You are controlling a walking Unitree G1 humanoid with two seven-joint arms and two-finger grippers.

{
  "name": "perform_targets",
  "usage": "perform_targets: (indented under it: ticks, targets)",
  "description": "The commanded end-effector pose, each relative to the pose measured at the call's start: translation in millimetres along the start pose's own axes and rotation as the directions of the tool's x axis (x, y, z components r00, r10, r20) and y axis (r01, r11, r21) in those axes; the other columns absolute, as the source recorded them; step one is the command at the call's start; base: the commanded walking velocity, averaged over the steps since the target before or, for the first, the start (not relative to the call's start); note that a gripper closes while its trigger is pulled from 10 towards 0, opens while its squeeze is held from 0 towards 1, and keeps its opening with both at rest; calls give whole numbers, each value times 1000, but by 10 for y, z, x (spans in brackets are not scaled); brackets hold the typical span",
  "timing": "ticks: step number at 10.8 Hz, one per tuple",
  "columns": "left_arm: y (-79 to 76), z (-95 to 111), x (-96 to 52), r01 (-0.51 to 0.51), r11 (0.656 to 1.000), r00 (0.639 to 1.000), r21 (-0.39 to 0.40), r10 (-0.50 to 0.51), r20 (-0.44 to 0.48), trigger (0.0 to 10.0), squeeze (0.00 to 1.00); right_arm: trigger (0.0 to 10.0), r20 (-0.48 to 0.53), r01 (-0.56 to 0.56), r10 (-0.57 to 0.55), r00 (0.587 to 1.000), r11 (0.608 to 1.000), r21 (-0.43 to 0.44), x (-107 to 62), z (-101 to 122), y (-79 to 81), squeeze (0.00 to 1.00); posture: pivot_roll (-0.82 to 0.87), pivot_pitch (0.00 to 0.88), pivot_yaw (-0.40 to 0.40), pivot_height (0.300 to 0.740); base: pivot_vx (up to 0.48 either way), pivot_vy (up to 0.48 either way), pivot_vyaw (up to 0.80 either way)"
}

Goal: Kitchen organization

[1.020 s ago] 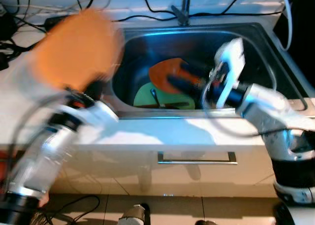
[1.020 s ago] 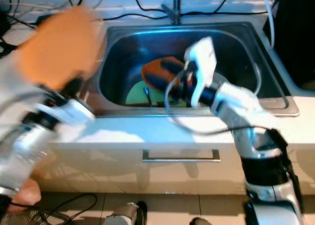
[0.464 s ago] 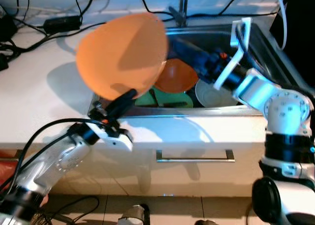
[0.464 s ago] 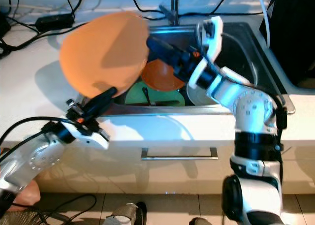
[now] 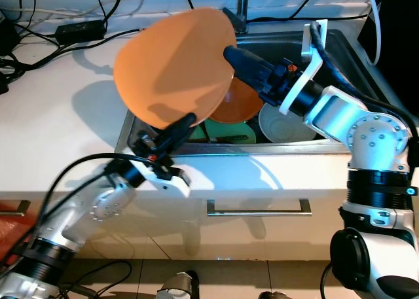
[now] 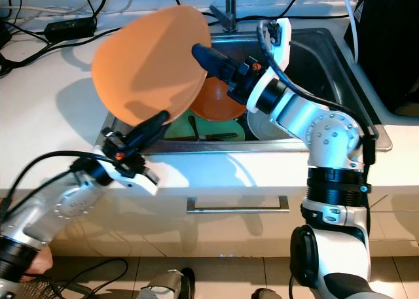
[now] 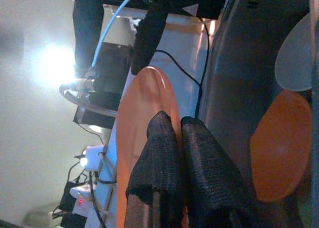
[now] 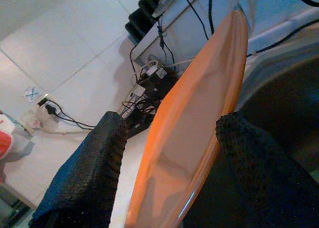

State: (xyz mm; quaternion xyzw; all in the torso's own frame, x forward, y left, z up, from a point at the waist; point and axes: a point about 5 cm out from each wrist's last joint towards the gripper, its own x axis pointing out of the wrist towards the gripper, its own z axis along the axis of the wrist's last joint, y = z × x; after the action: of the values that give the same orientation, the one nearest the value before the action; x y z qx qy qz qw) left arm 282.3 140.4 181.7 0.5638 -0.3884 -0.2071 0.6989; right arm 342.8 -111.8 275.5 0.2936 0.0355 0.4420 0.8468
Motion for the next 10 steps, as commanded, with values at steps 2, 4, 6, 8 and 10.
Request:
perform_targets:
  ticks: [2, 4, 6, 8, 10]
  targets:
    - [95, 131, 97, -53, 998, 993, 25, 50, 105, 0, 0, 10000, -51, -15, 15, 999, 1000, 12, 94, -79, 24, 0, 127, 157, 72, 740, 0, 0, 0]
    - [128, 123, 123, -65, 997, 992, 34, 61, 107, 0, 0, 10000, -79, -12, 12, 997, 1000, 0, 130, -106, 3, 0, 133, 162, 69, 740, 0, 0, 0]
    - [142, 70, 106, -68, 997, 995, 43, 64, 81, 0, 0, 10000, -6, 78, -78, 997, 996, -44, 118, 39, -107, 0, 133, 166, 70, 740, 0, 0, 0]
    - [138, 51, 96, -65, 997, 996, 44, 62, 71, 0, 0, 10000, 67, 173, -169, 983, 983, -65, 71, 138, -211, 0, 130, 169, 75, 740, 0, 0, 0]
    - [116, 56, 104, -55, 998, 995, 38, 52, 81, 0, 0, 10000, 56, 208, -204, 977, 976, -66, 78, 83, -267, 0, 129, 169, 79, 740, 0, 0, 0]
